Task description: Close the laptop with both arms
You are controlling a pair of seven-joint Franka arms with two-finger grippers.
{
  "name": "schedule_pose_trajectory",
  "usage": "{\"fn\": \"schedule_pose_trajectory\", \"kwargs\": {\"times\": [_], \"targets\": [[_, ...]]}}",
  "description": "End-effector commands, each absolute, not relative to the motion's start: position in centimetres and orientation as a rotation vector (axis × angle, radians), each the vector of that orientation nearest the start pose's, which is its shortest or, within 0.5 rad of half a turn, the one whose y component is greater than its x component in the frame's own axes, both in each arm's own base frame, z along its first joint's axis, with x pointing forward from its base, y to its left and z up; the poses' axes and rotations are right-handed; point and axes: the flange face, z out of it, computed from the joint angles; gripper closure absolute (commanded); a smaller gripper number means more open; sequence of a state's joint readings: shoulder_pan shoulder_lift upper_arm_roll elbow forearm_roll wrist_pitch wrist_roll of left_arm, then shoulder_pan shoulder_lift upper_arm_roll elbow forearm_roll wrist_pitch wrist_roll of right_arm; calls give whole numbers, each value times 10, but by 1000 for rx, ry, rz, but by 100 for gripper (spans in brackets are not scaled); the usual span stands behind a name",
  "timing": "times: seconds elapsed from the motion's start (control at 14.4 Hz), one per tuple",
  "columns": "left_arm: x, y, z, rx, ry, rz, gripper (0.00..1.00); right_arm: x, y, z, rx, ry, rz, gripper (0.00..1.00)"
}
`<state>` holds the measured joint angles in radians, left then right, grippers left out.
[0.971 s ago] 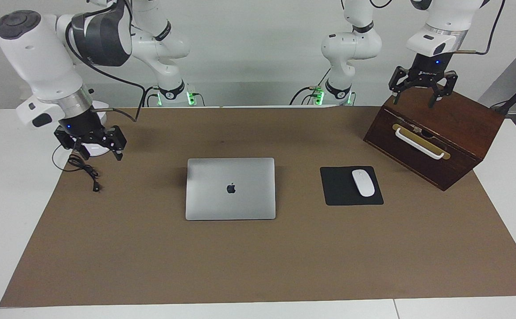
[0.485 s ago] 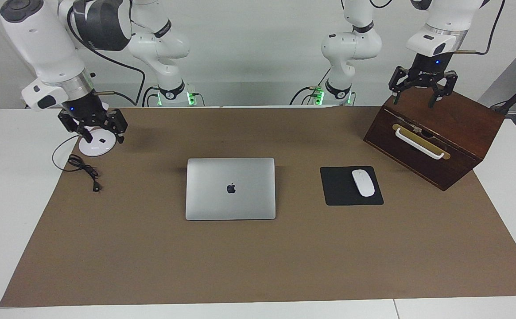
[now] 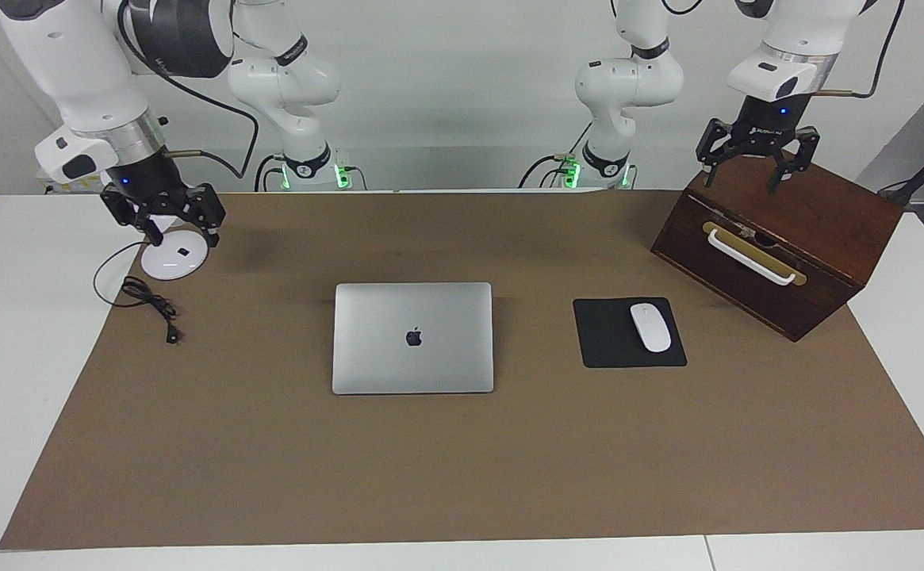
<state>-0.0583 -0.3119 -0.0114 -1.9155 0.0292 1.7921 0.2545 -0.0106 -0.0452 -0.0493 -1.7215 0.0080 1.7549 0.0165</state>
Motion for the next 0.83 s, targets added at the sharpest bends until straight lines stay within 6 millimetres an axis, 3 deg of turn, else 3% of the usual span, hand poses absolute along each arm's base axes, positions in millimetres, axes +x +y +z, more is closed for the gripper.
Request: {"fn": "schedule_pose_trajectory", "kwargs": {"times": [0.0, 0.76], "targets": [[468, -31, 645, -3019, 483, -288, 0, 548, -36, 593, -3115, 193, -146, 10], [468, -31, 645, -3019, 480, -291, 0, 548, -36, 593, -3117, 193, -146, 11]]}}
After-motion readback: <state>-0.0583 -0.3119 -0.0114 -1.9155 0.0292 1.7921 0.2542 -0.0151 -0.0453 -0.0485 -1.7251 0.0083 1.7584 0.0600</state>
